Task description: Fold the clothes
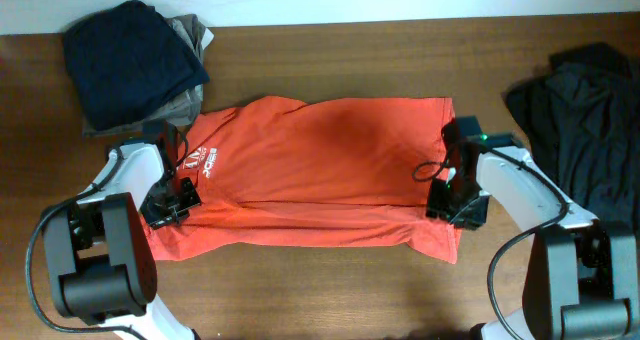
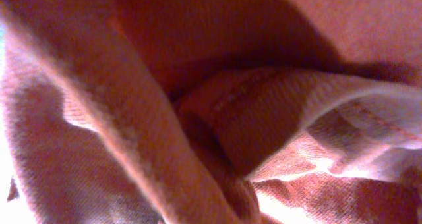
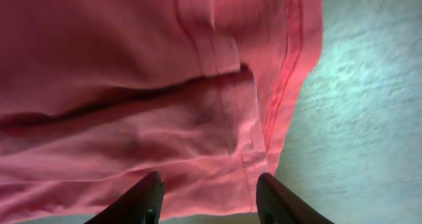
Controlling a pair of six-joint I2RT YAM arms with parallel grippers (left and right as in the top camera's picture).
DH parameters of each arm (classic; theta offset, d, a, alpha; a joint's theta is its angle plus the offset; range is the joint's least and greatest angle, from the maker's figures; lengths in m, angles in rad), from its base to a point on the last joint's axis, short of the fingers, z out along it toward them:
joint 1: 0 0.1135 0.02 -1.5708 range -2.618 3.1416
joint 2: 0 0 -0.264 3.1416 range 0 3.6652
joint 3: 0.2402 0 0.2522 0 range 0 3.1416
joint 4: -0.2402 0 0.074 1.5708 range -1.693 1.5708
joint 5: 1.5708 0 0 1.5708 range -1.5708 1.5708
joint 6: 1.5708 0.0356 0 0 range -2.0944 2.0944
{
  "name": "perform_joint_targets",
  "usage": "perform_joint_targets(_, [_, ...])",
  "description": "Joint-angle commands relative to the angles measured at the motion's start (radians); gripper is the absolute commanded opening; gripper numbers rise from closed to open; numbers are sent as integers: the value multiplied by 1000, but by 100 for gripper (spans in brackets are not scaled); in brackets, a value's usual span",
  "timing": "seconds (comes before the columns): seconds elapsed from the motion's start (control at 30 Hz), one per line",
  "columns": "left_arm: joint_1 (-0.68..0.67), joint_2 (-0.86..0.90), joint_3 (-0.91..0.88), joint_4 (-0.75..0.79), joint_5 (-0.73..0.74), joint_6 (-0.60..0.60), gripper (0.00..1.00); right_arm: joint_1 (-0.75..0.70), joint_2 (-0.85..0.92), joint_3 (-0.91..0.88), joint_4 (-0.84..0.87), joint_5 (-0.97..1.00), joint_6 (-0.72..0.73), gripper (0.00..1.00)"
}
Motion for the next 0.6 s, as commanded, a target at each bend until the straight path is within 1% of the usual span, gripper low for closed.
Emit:
perform_joint_targets(0.0, [7,21,-16,-5,-22,8,3,-5,-12,-16,5,-13,22,50])
perform_joint_targets(0.17, [7,21,-16,-5,-21,8,3,-5,-12,-40,16,-10,45,51])
perform_joint_targets(0.27, [7,21,-16,-5,-21,8,3,-5,-12,-71,59,-11,45,50])
perform_joint_targets(0.33, [7,21,-16,-5,-22,8,3,-5,-12,-98,92,-11,70,51])
perform_joint_targets(0.43, [7,20,-16,-5,-22,8,3,-5,-12,-113,132,-10,78,48])
perform_joint_targets(0.57, [7,20,-16,-5,-22,8,3,-5,-12,-113,143,-10,78,47])
